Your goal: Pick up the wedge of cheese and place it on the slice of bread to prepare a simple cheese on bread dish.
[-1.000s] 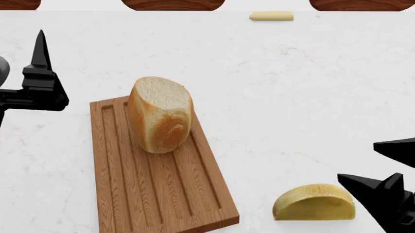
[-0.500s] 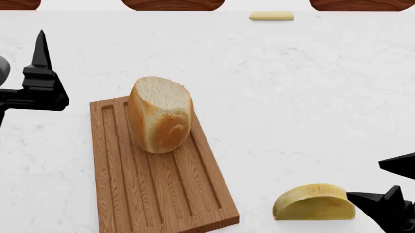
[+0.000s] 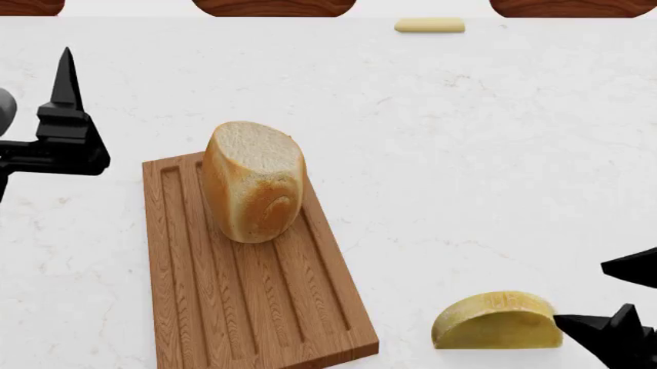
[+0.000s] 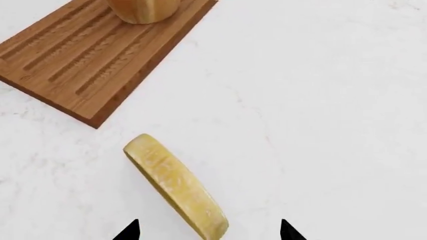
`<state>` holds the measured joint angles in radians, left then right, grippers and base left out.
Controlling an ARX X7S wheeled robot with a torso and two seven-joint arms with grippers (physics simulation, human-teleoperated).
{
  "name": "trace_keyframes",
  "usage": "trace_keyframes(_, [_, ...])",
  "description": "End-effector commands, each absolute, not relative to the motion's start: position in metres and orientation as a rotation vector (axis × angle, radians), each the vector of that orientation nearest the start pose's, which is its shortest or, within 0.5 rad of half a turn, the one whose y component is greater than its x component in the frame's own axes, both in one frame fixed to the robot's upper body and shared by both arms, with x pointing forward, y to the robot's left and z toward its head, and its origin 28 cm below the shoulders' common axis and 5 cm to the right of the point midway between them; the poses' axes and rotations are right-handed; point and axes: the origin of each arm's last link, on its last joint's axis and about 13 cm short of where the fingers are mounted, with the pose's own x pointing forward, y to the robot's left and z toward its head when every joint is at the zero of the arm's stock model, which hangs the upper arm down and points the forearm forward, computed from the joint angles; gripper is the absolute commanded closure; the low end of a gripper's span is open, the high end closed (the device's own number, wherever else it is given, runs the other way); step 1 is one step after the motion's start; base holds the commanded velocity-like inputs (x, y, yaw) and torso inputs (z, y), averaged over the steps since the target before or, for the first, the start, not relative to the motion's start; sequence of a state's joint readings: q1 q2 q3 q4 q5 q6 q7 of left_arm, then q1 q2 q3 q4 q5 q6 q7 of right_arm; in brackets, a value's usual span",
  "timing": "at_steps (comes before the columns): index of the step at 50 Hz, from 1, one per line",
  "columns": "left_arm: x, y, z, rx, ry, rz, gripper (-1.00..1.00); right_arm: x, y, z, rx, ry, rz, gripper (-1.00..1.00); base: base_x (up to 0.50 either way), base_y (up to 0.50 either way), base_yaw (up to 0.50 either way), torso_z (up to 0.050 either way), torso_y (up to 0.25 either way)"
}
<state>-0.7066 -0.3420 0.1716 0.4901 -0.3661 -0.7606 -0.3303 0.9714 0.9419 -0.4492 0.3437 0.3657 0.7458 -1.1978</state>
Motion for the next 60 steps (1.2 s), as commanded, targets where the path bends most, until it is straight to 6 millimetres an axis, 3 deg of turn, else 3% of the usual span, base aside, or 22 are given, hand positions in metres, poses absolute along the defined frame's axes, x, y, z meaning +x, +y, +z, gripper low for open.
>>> trace_keyframes(1, [0.280, 0.225, 0.236, 0.112, -0.367, 0.042, -1.00, 0.295, -0.344, 0.226, -0.310, 0.590, 0.836, -1.00, 0.00, 0.00, 0.00, 0.000, 0.000])
trace_keyframes(11, [0.280, 0.225, 0.235, 0.114, -0.361, 0.043, -1.00, 0.298, -0.351, 0.226, -0.360, 0.620, 0.881, -1.00, 0.00, 0.00, 0.00, 0.000, 0.000])
trace_keyframes(23, [0.280, 0.225, 0.235, 0.115, -0.359, 0.044, -1.00, 0.323, -0.360, 0.232, -0.451, 0.654, 0.917, -1.00, 0.00, 0.00, 0.00, 0.000, 0.000])
trace_keyframes(35, [0.281, 0.225, 0.234, 0.114, -0.363, 0.043, -1.00, 0.347, -0.355, 0.241, -0.500, 0.647, 0.966, -1.00, 0.00, 0.00, 0.00, 0.000, 0.000])
trace_keyframes(60, [0.281, 0.225, 0.235, 0.115, -0.360, 0.043, -1.00, 0.371, -0.337, 0.239, -0.532, 0.623, 1.064, -1.00, 0.00, 0.00, 0.00, 0.000, 0.000])
